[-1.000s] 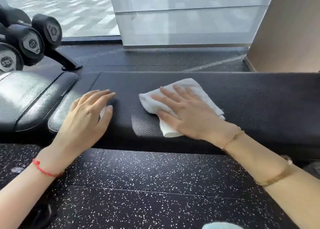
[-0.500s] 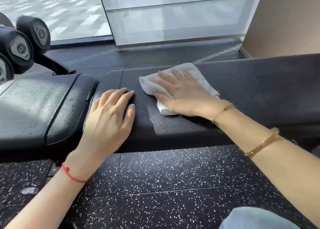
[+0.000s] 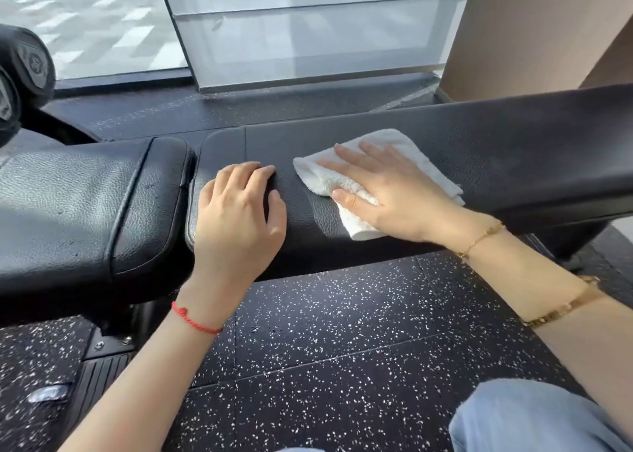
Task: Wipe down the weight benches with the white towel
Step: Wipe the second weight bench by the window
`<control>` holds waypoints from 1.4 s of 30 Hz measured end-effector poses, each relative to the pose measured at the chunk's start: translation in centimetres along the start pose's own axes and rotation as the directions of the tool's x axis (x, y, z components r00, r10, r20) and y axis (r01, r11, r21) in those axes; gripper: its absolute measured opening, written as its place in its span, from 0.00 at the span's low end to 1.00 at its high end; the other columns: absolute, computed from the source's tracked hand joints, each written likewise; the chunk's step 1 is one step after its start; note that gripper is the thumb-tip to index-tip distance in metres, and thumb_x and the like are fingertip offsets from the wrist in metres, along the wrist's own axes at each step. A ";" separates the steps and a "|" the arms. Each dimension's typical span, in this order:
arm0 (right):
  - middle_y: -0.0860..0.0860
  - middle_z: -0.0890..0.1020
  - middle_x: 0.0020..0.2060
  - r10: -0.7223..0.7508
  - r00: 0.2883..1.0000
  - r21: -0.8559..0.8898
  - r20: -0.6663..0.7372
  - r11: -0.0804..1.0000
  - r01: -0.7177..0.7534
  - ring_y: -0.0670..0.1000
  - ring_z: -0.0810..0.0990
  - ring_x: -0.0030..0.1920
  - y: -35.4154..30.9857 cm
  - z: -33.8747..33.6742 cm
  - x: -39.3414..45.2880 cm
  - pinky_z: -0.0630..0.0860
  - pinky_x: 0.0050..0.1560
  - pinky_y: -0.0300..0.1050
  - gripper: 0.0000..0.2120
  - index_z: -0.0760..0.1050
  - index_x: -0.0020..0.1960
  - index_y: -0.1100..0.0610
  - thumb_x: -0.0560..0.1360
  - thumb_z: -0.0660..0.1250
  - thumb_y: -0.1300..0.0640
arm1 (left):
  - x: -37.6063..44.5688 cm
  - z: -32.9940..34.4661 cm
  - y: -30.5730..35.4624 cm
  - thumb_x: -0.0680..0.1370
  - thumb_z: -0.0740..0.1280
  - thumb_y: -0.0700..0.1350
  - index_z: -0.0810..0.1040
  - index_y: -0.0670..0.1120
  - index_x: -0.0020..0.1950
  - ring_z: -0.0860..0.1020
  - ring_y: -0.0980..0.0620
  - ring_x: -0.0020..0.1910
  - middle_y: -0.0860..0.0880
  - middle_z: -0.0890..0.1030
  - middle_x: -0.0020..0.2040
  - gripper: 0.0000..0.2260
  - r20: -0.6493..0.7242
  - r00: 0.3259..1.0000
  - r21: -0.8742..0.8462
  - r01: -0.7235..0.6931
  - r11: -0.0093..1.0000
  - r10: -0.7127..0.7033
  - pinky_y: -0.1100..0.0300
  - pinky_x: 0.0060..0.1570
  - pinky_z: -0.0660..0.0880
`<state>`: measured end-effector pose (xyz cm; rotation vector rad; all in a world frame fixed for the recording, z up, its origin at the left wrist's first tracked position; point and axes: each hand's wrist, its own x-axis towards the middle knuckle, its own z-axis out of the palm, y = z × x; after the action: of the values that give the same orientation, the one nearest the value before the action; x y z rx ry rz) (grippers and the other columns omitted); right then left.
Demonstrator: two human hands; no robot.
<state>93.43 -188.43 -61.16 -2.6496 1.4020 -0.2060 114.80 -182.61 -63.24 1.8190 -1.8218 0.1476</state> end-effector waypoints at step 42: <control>0.47 0.71 0.73 -0.361 0.902 -0.237 -0.239 0.922 0.306 0.52 0.72 0.69 2.8 0.3 -4.1 0.70 0.70 0.54 0.38 0.64 0.76 0.45 0.71 0.62 0.30 | 0.2 0.5 0.5 0.79 0.61 0.47 0.78 0.48 0.64 0.72 0.45 0.66 0.49 0.78 0.63 0.15 -0.055 0.998 0.012 0.027 1.000 -0.026 0.51 0.65 0.66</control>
<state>88.90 -186.56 -62.24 -3.1177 1.0605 -0.5233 114.15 -182.93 -63.41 1.8295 -1.7618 0.1980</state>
